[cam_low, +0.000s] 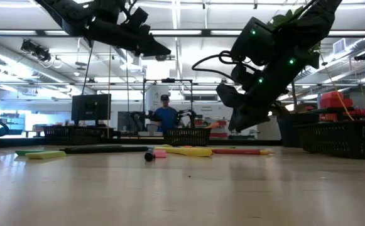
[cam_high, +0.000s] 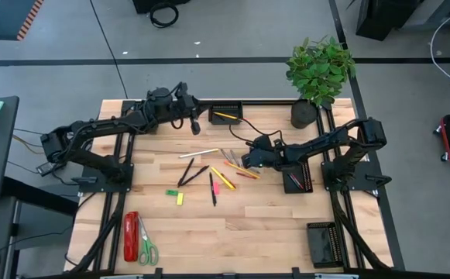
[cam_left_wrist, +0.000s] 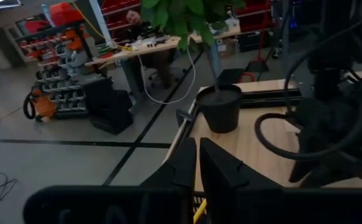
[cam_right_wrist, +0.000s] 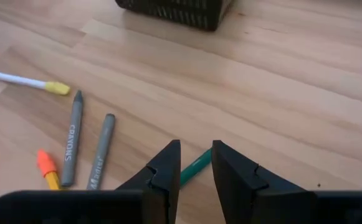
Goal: Sort crayons/erasers/pens/pencils in bins
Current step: Put the red crayon into the middle right black bin
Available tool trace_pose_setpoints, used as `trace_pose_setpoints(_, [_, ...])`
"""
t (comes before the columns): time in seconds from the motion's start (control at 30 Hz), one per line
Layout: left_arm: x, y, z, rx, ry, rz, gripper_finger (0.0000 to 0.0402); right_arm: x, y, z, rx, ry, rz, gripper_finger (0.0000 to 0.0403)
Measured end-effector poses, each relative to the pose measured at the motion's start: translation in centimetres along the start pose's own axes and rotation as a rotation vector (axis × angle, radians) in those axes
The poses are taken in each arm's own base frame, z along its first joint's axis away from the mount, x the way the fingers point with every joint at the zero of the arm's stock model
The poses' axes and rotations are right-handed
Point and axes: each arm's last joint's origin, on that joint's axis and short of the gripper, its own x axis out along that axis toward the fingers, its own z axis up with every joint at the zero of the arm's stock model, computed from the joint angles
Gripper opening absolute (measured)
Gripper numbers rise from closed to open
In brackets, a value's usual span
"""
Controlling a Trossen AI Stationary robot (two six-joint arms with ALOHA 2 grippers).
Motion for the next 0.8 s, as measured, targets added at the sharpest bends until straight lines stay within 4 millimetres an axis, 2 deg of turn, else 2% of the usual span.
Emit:
trace_pose_setpoints(0.33, [-0.27,0.22,0.54,0.008,-0.035,0.016,0.0035,-0.02,0.14,-0.19,-0.040,0.061,0.049,0.0116])
trace_pose_setpoints(0.57, [-0.34,0.08,0.26,0.143,0.002,0.004,0.0039,-0.03,0.24,-0.33,-0.384,0.094,0.105,0.0124])
trace_pose_setpoints(0.8, [-0.34,0.04,0.08,0.272,0.020,-0.003,0.0031,-0.04,0.38,-0.53,-0.814,0.128,0.225,0.0122])
